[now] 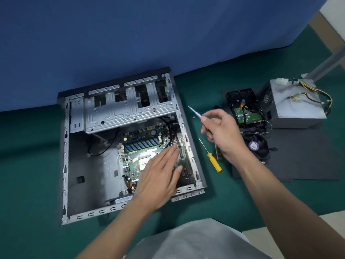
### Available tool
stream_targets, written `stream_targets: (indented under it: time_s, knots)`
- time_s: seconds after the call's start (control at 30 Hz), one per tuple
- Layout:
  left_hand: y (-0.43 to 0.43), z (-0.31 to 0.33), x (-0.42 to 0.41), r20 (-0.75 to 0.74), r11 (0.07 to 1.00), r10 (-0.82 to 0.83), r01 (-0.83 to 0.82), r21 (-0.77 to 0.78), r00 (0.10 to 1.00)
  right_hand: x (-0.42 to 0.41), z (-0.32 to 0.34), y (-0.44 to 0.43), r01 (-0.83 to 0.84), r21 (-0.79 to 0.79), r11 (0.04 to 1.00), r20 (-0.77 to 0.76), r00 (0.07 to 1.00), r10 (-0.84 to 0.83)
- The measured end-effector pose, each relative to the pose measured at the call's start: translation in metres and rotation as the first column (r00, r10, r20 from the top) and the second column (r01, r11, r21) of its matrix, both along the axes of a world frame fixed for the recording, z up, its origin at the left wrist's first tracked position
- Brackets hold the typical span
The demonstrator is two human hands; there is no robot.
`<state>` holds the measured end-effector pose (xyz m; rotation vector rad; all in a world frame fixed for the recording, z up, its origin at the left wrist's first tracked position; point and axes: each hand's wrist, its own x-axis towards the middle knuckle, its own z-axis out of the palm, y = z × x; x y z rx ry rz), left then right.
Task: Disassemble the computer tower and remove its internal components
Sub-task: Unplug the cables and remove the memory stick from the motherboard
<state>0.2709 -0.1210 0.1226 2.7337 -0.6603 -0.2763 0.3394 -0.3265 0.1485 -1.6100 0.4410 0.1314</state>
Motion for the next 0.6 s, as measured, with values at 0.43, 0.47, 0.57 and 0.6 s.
stream_targets:
  time_s: [0.43, 0.47, 0.57, 0.6]
  knots:
    - [0.119, -0.004, -0.008, -0.056, 0.871, 0.464, -0.444, 0.208, 0.884, 0.035, -0.021, 0.124, -0.402, -0.528, 0.748, -0.050, 0.894, 0.445]
    - [0.120, -0.007, -0.008, -0.075, 0.867, 0.482, -0.463, 0.184, 0.873, 0.038, -0.028, 0.129, -0.404, -0.561, 0.722, -0.066, 0.892, 0.448]
    - [0.116, -0.011, -0.007, -0.005, 0.883, 0.453, -0.448, 0.141, 0.891, 0.044, -0.044, 0.140, -0.337, -0.654, 0.678, -0.024, 0.904, 0.426]
    - [0.115, -0.011, -0.006, 0.022, 0.889, 0.440, -0.439, 0.130, 0.898, 0.042, -0.049, 0.142, -0.291, -0.693, 0.659, 0.014, 0.909, 0.417]
